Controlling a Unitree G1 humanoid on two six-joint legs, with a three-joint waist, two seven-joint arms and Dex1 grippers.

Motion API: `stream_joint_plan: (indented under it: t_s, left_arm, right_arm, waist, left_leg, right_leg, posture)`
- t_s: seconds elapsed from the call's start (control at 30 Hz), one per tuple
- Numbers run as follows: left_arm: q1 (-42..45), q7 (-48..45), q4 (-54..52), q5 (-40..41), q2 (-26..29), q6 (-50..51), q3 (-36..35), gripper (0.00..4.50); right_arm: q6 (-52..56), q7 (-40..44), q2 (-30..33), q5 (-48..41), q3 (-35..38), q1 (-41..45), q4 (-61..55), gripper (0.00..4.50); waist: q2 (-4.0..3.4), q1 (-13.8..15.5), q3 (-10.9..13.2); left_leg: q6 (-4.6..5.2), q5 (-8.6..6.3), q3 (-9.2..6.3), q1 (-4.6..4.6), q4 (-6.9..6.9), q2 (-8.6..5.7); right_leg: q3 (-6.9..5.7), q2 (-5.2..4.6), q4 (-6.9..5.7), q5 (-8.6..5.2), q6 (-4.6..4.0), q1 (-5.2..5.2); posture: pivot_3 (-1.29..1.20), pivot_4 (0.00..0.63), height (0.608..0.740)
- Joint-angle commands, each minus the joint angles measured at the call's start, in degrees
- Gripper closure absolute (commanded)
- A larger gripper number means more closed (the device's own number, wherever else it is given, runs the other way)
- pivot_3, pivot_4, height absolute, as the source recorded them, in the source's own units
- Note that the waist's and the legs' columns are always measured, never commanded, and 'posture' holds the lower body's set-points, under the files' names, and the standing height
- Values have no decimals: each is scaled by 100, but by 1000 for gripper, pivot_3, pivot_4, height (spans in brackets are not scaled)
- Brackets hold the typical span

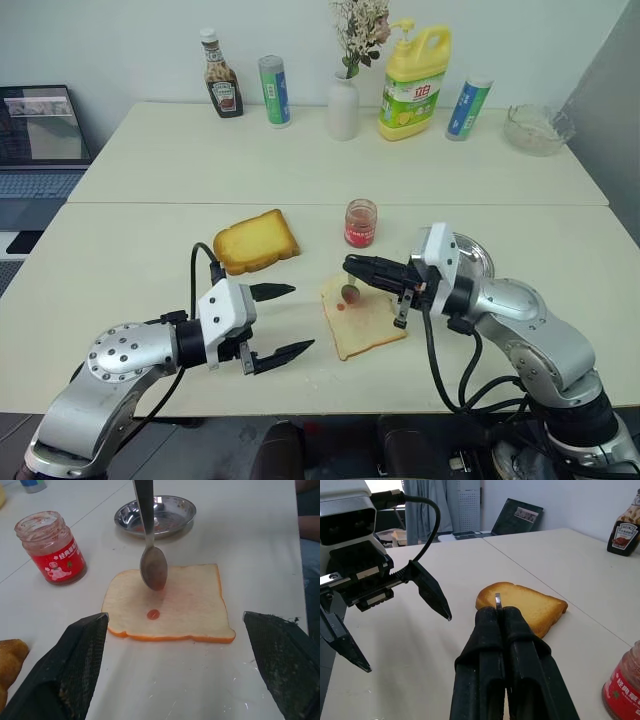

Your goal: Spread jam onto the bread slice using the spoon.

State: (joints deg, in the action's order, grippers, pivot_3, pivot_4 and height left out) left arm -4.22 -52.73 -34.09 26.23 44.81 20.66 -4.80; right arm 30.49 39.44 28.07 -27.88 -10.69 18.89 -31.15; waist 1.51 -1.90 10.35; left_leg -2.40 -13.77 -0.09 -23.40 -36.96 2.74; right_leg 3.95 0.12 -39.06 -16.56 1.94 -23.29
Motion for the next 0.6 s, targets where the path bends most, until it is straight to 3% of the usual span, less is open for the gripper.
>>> stream_joint_plan:
  t_s: [0.03,0.6]
  left_arm:
    - [-14,-59,-52,-54,36,-186,-43,0]
    - [84,-209,95,-204,-16,-370,163,0]
  right_arm:
    - [-217,78,18,91,10,-3,-188,4462]
    - [-718,364,283,728,-43,24,-17,4462]
  waist:
    - [0,0,0]
    - [2,2,-1]
  left_leg:
    - [0,0,0,0,0,0]
    - [0,0,-1,2,-2,-1]
  right_leg:
    - [0,0,0,0,0,0]
    - [-1,0,-2,0,0,2]
  posture:
    - [0,150,740]
    - [0,150,740]
